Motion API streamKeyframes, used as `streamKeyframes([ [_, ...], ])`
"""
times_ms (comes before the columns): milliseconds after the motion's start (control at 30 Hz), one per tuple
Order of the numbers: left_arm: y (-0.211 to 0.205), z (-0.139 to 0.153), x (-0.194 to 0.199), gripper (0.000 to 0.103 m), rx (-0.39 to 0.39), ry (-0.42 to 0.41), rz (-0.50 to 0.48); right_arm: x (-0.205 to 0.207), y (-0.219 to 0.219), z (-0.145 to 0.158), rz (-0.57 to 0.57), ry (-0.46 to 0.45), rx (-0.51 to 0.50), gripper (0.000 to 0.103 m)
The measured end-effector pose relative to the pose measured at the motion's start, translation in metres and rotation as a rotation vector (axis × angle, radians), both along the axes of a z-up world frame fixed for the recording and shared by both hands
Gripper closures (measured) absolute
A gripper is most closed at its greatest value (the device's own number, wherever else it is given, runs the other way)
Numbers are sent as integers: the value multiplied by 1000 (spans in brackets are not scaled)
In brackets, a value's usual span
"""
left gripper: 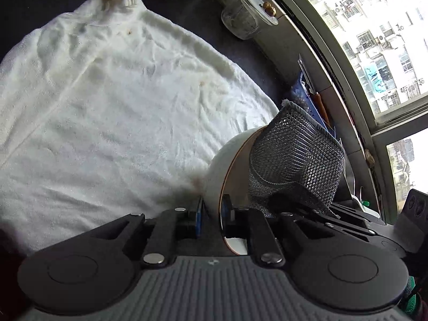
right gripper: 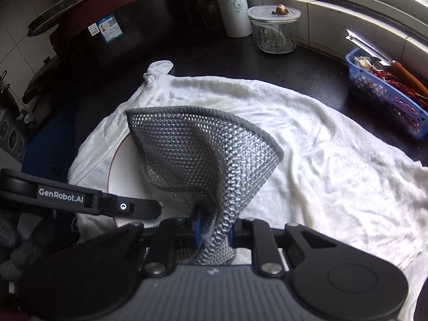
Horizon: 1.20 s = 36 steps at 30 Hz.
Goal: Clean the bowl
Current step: 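Scrub inside the white bowl with the mesh pad in the right gripper while left holds it, then tilt the bowl with the left gripper while the right gripper scrubs its outer wall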
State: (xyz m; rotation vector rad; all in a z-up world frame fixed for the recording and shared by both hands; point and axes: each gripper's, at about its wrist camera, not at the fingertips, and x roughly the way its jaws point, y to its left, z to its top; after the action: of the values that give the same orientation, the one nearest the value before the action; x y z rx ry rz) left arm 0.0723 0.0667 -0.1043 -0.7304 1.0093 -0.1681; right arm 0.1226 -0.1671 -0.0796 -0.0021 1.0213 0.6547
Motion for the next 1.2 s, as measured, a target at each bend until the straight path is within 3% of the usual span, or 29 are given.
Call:
streamKeyframes([
  [100, 0, 6, 4, 92, 53, -21, -12, 1, -11, 9, -28, -4, 38, 88],
  [233, -18, 17, 7, 92, 262, -103, -129, 0, -18, 23, -60, -29, 77, 92],
  [300, -25, 19, 3, 92, 322, -139, -173, 0, -23, 32, -77, -47, 93, 92],
  [433, -24, 18, 0, 92, 337, -154, -183, 4, -30, 44, -80, -85, 81, 92],
  [567, -19, 13, -1, 92, 326, -141, -176, 9, -29, 45, -26, -192, -78, 92],
  [767, -24, 16, -5, 92, 363, -166, -216, 16, -28, 24, 121, -135, -121, 92],
  [900, -24, 17, -5, 92, 361, -165, -215, 1, -14, 17, 307, -84, -104, 91],
  [1033, -24, 17, -5, 92, 365, -163, -224, -8, -4, 8, 391, -108, -174, 89],
  [1200, -24, 16, -5, 92, 361, -156, -218, -17, 3, 14, 489, -128, -154, 84],
])
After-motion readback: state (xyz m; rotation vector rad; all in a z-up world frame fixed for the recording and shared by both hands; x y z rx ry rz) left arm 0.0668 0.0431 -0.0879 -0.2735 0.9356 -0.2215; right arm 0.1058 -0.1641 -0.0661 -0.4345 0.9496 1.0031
